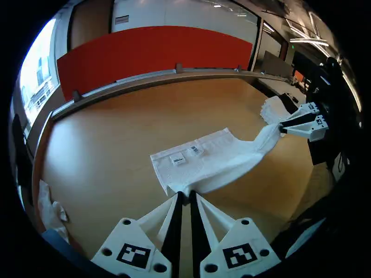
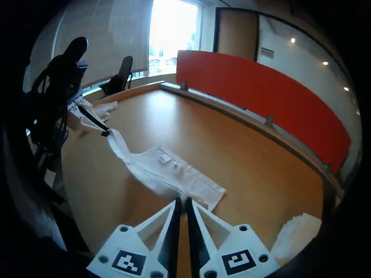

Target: Fold towel

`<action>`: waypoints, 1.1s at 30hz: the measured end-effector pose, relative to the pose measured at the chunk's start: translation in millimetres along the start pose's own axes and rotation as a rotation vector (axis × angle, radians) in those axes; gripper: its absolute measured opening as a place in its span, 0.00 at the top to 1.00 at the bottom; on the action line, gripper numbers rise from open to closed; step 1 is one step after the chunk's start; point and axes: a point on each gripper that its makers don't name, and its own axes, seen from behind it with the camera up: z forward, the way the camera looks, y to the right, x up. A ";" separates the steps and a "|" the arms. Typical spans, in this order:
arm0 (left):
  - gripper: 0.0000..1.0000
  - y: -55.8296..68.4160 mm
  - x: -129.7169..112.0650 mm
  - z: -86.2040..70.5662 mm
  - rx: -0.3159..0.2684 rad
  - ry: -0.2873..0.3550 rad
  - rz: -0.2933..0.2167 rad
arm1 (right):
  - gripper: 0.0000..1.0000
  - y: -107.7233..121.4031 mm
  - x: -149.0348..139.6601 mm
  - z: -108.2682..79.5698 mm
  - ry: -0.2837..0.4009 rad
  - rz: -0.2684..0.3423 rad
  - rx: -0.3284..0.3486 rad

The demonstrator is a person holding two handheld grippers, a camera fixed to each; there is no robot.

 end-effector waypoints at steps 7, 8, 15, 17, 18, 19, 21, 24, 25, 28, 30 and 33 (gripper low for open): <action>0.88 -7.4 7.6 18.8 0.016 0.001 -0.005 | 0.90 10.7 -3.0 15.7 -0.029 -0.015 -0.005; 0.88 -8.4 8.5 21.7 0.018 0.001 -0.007 | 0.90 12.3 -3.7 18.1 -0.033 -0.016 -0.006; 0.88 -18.3 8.4 41.5 0.038 -0.010 -0.014 | 0.90 22.0 -12.1 35.9 -0.066 0.002 -0.010; 0.88 -20.2 7.1 46.4 0.041 -0.017 -0.010 | 0.90 23.3 -14.2 40.6 -0.074 0.006 -0.007; 0.88 -20.7 6.4 48.3 0.042 -0.020 -0.008 | 0.90 23.6 -15.2 42.2 -0.077 0.005 -0.006; 0.88 -21.0 5.6 50.2 0.042 -0.023 -0.006 | 0.90 23.7 -16.2 43.8 -0.080 0.004 -0.005; 0.88 -21.7 4.4 53.3 0.043 -0.027 -0.003 | 0.90 24.1 -18.0 46.4 -0.086 0.000 -0.003; 0.88 -23.6 3.3 57.9 0.045 -0.031 -0.002 | 0.90 25.4 -20.7 50.0 -0.095 -0.003 -0.001; 0.88 -24.4 3.2 59.9 0.045 -0.032 -0.004 | 0.90 26.1 -21.8 51.7 -0.098 -0.001 0.000; 0.88 -27.0 3.1 66.3 0.047 -0.034 -0.011 | 0.90 28.8 -25.7 56.9 -0.109 0.004 0.002; 0.88 -28.8 3.0 71.2 0.049 -0.035 -0.015 | 0.90 30.9 -28.9 60.8 -0.118 0.007 0.005; 0.88 -31.8 2.2 79.6 0.051 -0.039 -0.018 | 0.90 34.3 -34.3 67.9 -0.133 0.012 0.010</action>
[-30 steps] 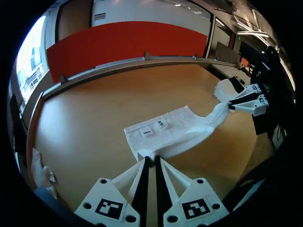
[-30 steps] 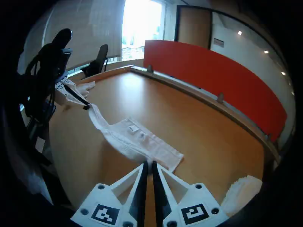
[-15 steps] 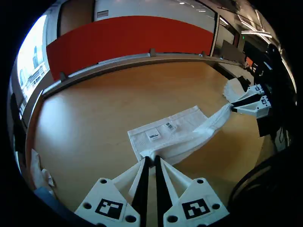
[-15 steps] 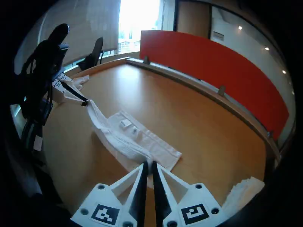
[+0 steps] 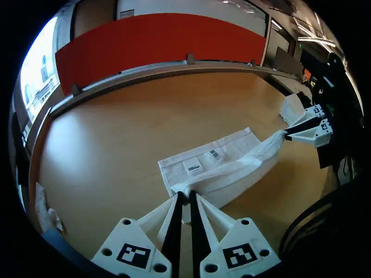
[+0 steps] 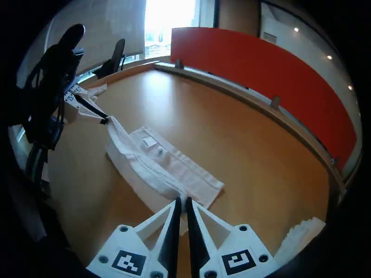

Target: Fold towel

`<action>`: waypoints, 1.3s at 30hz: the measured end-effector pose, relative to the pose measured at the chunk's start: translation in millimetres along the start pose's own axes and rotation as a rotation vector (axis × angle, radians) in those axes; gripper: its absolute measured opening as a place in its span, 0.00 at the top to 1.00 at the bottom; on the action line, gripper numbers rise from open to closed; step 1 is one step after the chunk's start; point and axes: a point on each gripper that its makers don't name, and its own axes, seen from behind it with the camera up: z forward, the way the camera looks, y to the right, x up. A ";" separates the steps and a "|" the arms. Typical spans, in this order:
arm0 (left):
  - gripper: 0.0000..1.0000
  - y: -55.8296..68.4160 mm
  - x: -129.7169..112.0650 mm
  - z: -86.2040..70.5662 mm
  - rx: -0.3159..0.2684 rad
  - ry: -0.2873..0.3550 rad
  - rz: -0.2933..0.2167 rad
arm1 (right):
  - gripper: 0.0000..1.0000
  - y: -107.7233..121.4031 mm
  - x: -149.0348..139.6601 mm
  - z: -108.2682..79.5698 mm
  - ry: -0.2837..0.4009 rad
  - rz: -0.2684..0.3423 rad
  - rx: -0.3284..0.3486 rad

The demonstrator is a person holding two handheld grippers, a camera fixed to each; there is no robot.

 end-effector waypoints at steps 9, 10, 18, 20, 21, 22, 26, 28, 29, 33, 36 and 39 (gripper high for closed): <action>0.88 -5.8 -7.0 27.1 0.005 -0.024 0.002 | 0.90 9.8 -11.1 22.3 -0.038 0.029 0.011; 0.88 -6.0 -7.7 29.7 0.005 -0.026 0.000 | 0.90 10.6 -12.7 24.4 -0.043 0.032 0.011; 0.89 -8.8 -8.2 46.0 0.010 -0.028 -0.012 | 0.90 17.5 -20.2 39.5 -0.063 0.044 0.002; 0.89 -10.6 -7.7 50.7 0.014 -0.025 -0.017 | 0.90 20.4 -21.9 44.2 -0.068 0.051 -0.004; 0.89 -11.5 -7.7 53.0 0.016 -0.025 -0.020 | 0.90 21.6 -22.5 46.3 -0.070 0.054 -0.007; 0.89 -12.4 -7.6 55.7 0.018 -0.024 -0.024 | 0.90 22.9 -23.1 48.7 -0.071 0.058 -0.011; 0.88 -15.6 -7.7 64.0 0.027 -0.025 -0.031 | 0.89 26.9 -24.4 56.7 -0.073 0.072 -0.024; 0.88 -18.3 -8.4 67.0 0.039 -0.030 -0.024 | 0.86 28.4 -24.4 60.1 -0.074 0.075 -0.028; 0.87 -19.7 -8.8 68.3 0.045 -0.033 -0.020 | 0.85 29.1 -24.4 61.7 -0.074 0.077 -0.030; 0.84 -25.3 -9.6 73.3 0.070 -0.039 0.007 | 0.76 34.7 -23.3 66.6 -0.074 0.080 -0.048; 0.77 -29.4 -8.4 76.5 0.087 -0.040 0.029 | 0.68 39.5 -24.1 69.8 -0.079 0.081 -0.062; 0.70 -33.2 -5.2 78.4 0.100 -0.038 0.042 | 0.57 44.3 -24.0 71.9 -0.081 0.079 -0.077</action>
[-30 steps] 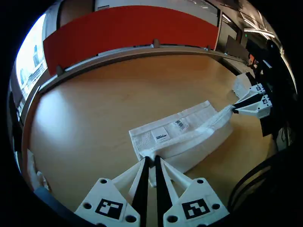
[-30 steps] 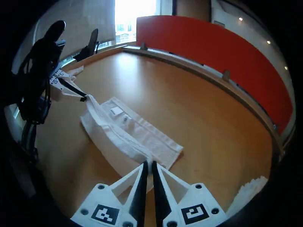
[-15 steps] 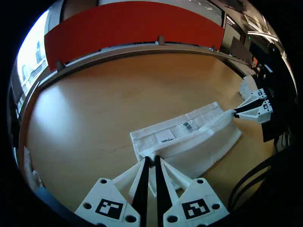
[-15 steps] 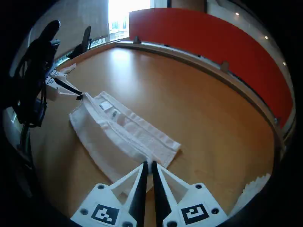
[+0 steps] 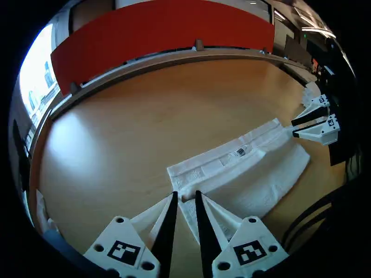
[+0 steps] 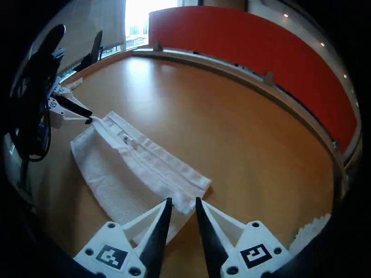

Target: Fold towel

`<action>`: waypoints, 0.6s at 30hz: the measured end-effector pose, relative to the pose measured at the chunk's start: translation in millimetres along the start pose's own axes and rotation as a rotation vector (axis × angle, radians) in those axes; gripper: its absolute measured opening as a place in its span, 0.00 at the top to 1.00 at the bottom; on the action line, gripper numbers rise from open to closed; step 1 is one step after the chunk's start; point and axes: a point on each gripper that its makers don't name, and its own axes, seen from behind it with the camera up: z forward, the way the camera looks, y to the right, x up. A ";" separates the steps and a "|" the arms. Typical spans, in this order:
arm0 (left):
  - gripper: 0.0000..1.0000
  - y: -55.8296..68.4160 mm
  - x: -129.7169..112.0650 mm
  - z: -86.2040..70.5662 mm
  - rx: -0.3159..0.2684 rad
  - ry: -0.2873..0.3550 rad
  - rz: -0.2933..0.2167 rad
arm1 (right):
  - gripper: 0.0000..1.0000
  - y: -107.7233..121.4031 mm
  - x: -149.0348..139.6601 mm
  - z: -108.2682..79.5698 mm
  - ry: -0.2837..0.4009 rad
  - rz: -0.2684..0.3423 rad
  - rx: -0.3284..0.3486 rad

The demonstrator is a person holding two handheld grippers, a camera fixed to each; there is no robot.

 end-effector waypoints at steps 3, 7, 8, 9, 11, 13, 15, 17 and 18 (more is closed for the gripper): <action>0.64 -4.6 4.1 0.3 0.013 0.006 0.001 | 0.50 4.6 2.3 0.8 0.004 -0.001 -0.014; 0.53 -9.9 8.5 -1.1 0.021 0.012 -0.013 | 0.35 10.3 5.9 0.0 0.014 -0.001 -0.032; 0.53 -10.8 9.4 -1.6 0.022 0.013 -0.017 | 0.34 11.6 6.6 -0.3 0.017 0.000 -0.036; 0.49 -11.7 10.0 -2.3 0.023 0.015 -0.023 | 0.31 12.5 7.4 -0.9 0.020 0.001 -0.040; 0.35 -13.7 11.3 -4.0 0.024 0.020 -0.035 | 0.21 14.2 9.1 -2.4 0.027 0.004 -0.046; 0.25 -15.1 11.1 -5.8 0.027 0.021 -0.043 | 0.08 15.9 10.1 -3.7 0.033 0.007 -0.052; 0.25 -15.8 10.4 -7.4 0.028 0.021 -0.049 | 0.02 17.2 10.5 -4.9 0.036 0.010 -0.056; 0.25 -15.9 8.9 -9.0 0.028 0.019 -0.052 | 0.02 18.2 10.2 -5.9 0.038 0.013 -0.061; 0.25 -15.6 8.2 -9.7 0.027 0.019 -0.052 | 0.02 18.0 9.8 -6.5 0.039 0.015 -0.061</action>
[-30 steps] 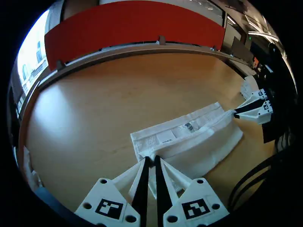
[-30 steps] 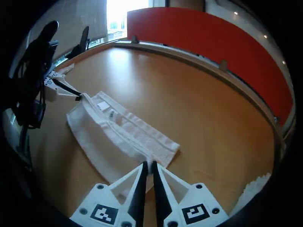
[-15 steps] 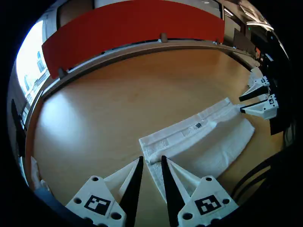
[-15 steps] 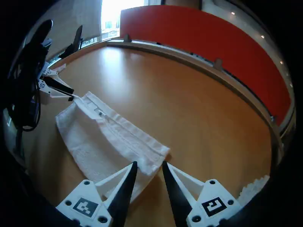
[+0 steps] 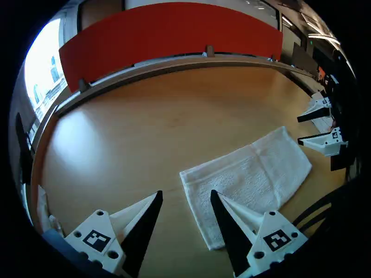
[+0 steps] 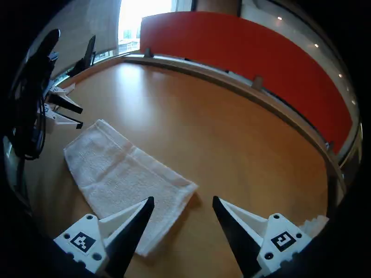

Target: Fold towel

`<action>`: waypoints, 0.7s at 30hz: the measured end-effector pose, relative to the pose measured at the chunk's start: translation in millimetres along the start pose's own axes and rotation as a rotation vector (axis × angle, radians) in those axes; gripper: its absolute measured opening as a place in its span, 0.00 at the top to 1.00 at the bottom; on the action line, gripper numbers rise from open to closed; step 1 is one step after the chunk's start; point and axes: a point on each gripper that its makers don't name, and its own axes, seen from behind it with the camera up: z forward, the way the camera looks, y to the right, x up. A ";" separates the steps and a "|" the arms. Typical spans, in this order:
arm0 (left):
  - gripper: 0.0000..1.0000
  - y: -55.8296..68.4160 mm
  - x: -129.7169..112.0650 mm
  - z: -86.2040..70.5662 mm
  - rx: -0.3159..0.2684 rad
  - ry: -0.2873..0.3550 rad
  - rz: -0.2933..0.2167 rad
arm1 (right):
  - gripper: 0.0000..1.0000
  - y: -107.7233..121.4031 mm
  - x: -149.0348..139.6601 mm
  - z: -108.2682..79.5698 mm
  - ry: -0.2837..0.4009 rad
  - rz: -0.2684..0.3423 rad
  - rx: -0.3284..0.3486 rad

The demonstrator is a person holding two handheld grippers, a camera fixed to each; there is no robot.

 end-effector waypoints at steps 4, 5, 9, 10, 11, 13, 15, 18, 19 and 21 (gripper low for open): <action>0.25 1.0 -2.5 -3.5 -0.002 0.000 0.001 | 0.03 -2.7 -1.8 -3.1 0.002 0.007 0.001; 0.25 1.3 -3.1 -4.6 -0.002 0.001 0.002 | 0.02 -3.8 -2.2 -4.0 0.003 0.009 0.002; 0.25 2.1 -7.5 -8.5 0.000 -0.003 0.003 | 0.02 -9.7 -5.5 -8.3 0.005 0.017 0.008; 0.25 2.6 -8.9 -9.5 0.000 -0.004 0.003 | 0.02 -11.5 -6.5 -9.4 0.005 0.018 0.010; 0.25 3.1 -10.5 -10.5 0.001 -0.006 0.003 | 0.02 -13.5 -7.7 -10.8 0.006 0.019 0.012; 0.25 4.3 -14.0 -12.8 0.001 -0.007 0.001 | 0.02 -16.8 -10.1 -13.3 0.005 0.020 0.016; 0.25 5.6 -18.0 -15.3 0.002 -0.009 -0.002 | 0.02 -20.4 -12.6 -16.3 0.005 0.020 0.020; 0.25 8.1 -24.4 -19.4 0.002 -0.013 -0.008 | 0.02 -25.3 -16.3 -21.4 0.005 0.021 0.023; 0.25 9.1 -26.5 -20.8 0.002 -0.013 -0.010 | 0.02 -26.7 -17.5 -23.2 0.005 0.021 0.024; 0.25 11.0 -31.0 -23.8 0.002 -0.016 -0.013 | 0.02 -29.5 -20.3 -26.9 0.005 0.022 0.024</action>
